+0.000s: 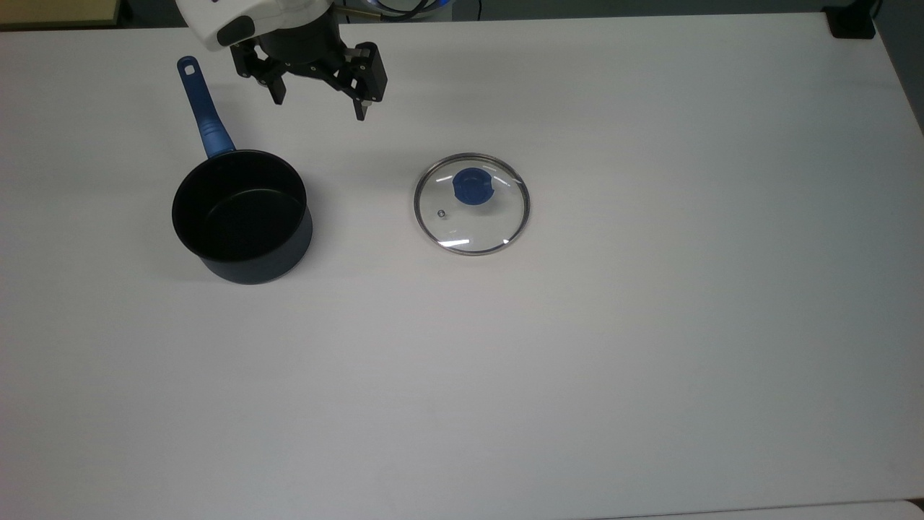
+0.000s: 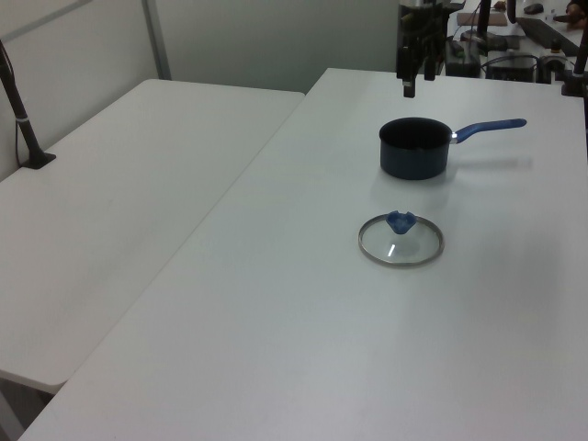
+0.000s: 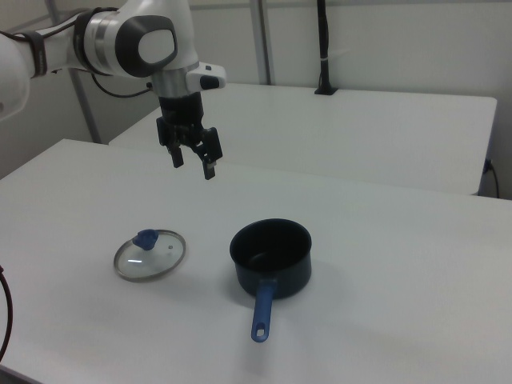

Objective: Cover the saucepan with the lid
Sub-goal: 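Move the gripper over the glass lid's blue knob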

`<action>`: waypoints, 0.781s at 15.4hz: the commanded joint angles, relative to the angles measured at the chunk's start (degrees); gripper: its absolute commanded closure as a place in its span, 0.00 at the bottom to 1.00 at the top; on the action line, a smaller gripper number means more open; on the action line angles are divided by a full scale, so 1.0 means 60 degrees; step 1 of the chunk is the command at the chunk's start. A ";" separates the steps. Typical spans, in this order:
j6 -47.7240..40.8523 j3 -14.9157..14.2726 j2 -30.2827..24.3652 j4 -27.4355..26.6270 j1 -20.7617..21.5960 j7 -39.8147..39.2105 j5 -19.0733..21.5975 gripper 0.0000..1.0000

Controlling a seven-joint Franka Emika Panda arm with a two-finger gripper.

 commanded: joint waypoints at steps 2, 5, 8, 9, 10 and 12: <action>-0.0249 0.0013 -0.0214 -0.0188 0.0014 0.0071 -0.0004 0.00; -0.0219 0.0013 -0.0170 -0.0188 0.0028 0.0056 0.0011 0.00; -0.0176 0.0056 -0.0097 -0.0188 0.0087 0.0056 0.0055 0.00; -0.0175 0.0115 -0.0053 -0.0188 0.0102 0.0070 0.0070 0.00; -0.0161 0.0144 -0.0024 -0.0188 0.0145 0.0070 0.0099 0.00; -0.0161 0.0145 -0.0009 -0.0203 0.0583 0.0099 0.0114 0.00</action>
